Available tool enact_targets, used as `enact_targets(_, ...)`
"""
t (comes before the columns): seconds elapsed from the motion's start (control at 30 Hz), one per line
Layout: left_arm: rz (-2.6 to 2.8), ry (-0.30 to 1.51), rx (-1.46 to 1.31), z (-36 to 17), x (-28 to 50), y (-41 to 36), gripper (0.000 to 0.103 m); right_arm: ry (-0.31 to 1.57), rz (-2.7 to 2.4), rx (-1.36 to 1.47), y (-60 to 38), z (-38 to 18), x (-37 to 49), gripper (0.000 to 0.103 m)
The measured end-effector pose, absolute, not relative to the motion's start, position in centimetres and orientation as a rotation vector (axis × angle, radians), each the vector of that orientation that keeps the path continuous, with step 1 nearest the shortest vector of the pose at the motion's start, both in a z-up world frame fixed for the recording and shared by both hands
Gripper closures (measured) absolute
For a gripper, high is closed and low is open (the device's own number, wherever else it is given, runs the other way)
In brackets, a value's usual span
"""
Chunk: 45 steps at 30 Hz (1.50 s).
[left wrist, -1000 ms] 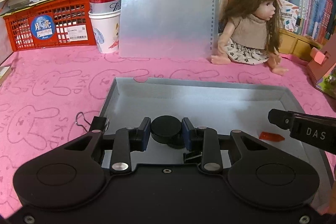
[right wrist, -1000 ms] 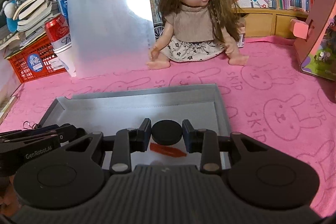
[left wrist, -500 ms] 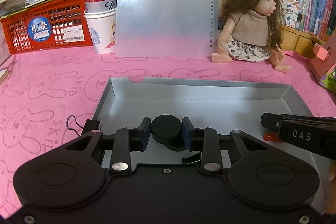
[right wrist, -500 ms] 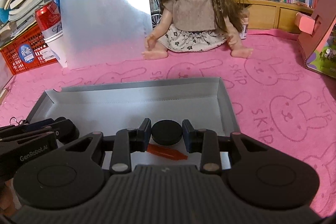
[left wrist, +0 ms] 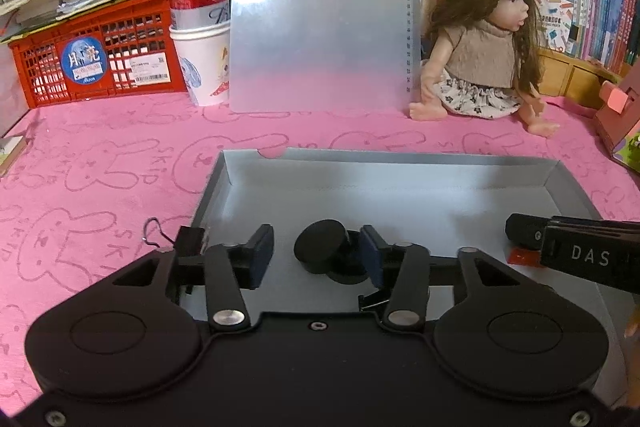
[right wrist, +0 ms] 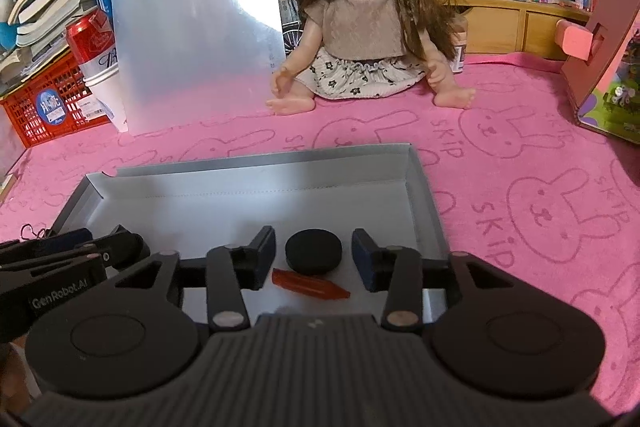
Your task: Organize rigid objects
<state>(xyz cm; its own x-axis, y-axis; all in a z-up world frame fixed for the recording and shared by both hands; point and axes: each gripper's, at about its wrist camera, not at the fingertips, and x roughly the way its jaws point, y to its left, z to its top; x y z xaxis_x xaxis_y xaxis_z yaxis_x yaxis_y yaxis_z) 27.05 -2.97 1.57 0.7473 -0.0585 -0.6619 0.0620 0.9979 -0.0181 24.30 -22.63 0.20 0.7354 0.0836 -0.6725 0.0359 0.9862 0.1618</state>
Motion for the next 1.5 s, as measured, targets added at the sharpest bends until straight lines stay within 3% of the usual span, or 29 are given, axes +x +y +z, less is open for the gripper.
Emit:
enact_targets(0.17, -0.066, 0.692, 0.007, 2.4, 25.9, -2.6, 0.042, 0.713, 0.029, 0.161, -22.7, 1.0, 23.3, 0.03)
enact_targets(0.33, -0.078, 0.658, 0.001, 3.5, 24.1, -2.2, 0.024, 0.659, 0.014, 0.153, -22.9, 2.0, 21.6, 0.022)
enact_targets(0.57, -0.095, 0.609, 0.04, 4.7, 21.5, -2.2, 0.022, 0.601, 0.014, 0.121, -22.8, 3.3, 19.0, 0.016)
enact_targets(1.5, -0.156, 0.565, -0.012, 5.2, 10.8, -1.5, 0.019, 0.473, 0.024, 0.072, -22.7, 4.2, 9.4, 0.014)
